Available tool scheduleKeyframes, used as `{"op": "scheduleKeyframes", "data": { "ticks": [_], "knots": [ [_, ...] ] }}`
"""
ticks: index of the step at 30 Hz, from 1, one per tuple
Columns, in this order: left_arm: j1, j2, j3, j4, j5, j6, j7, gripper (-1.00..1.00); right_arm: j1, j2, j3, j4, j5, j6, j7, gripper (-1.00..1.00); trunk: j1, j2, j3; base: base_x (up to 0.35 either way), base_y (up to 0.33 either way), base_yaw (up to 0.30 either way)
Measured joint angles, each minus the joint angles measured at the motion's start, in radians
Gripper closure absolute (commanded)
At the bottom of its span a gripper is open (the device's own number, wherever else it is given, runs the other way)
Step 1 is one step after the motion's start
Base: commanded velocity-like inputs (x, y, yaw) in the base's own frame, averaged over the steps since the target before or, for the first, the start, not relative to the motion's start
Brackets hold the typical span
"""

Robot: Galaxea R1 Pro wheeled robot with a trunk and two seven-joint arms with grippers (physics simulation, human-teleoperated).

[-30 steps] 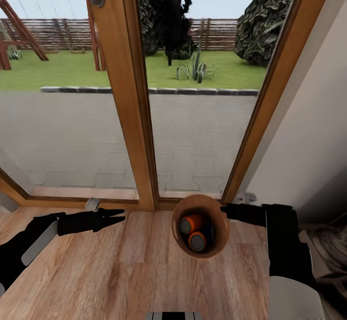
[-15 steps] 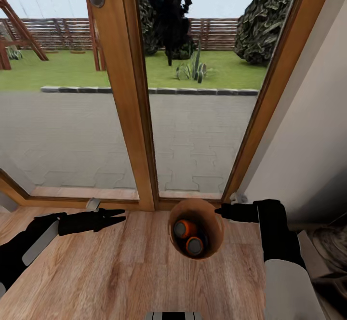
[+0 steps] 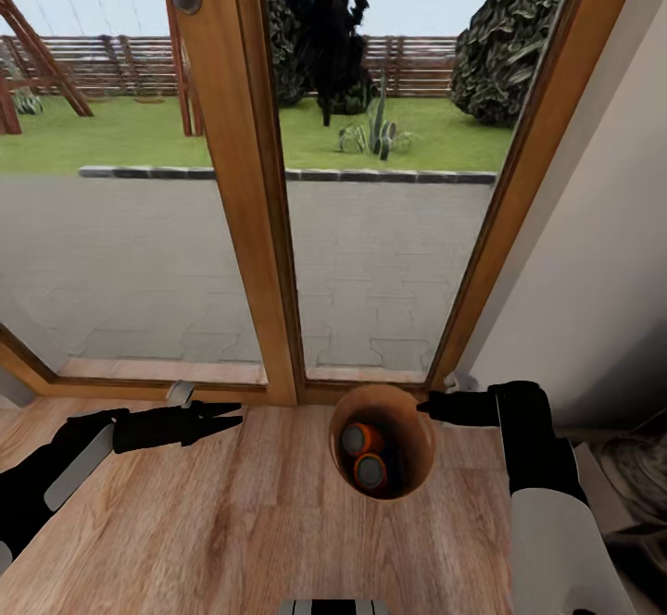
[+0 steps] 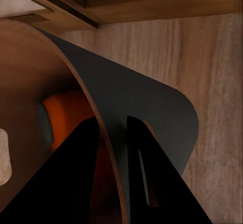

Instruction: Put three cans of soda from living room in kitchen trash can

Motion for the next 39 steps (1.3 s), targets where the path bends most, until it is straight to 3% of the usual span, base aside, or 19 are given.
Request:
{"op": "scheduleKeyframes", "data": {
  "ticks": [4, 9, 26, 30, 32, 35, 39],
  "knots": [
    [0.000, 0.000, 0.000, 0.000, 0.000, 0.000, 0.000, -1.00, -0.001, -0.001, -0.001, -0.002, -0.024, 0.015, 0.000, 1.00, 0.000, 0.000, 0.000, 0.000, 0.000, 0.000],
    [0.000, -0.006, 0.000, 0.000, -0.001, 0.001, 0.000, -1.00, -0.001, -0.001, -0.001, -0.011, -0.008, 0.004, 0.000, 1.00, 0.000, 0.000, 0.000, 0.000, 0.000, 0.000],
    [0.000, -0.008, 0.000, 0.001, -0.001, 0.001, 0.000, -1.00, 0.000, 0.000, -0.002, -0.032, -0.014, 0.009, 0.002, 1.00, 0.000, 0.000, 0.000, 0.000, 0.000, 0.000],
    [0.000, -0.008, 0.000, 0.002, -0.001, 0.001, 0.000, -1.00, -0.001, -0.002, -0.002, -0.009, -0.014, 0.008, 0.001, 1.00, 0.000, 0.000, 0.000, 0.000, 0.000, 0.000],
    [0.000, -0.010, 0.000, 0.002, -0.001, 0.000, 0.000, -1.00, -0.022, -0.003, -0.006, 0.054, -0.005, 0.002, 0.000, 1.00, 0.000, 0.000, 0.000, 0.000, 0.000, 0.000],
    [0.000, -0.014, 0.000, 0.003, -0.001, 0.000, 0.001, -1.00, -0.060, -0.006, -0.058, 0.159, -0.017, 0.016, 0.000, 1.00, 0.000, 0.000, 0.000, 0.000, 0.000, 0.000],
    [0.000, -0.018, 0.000, 0.006, -0.001, 0.000, 0.001, -1.00, -0.062, -0.017, -0.063, 0.165, -0.010, 0.006, -0.002, 1.00, 0.000, 0.000, 0.000, 0.000, 0.000, 0.000]
  ]
}}
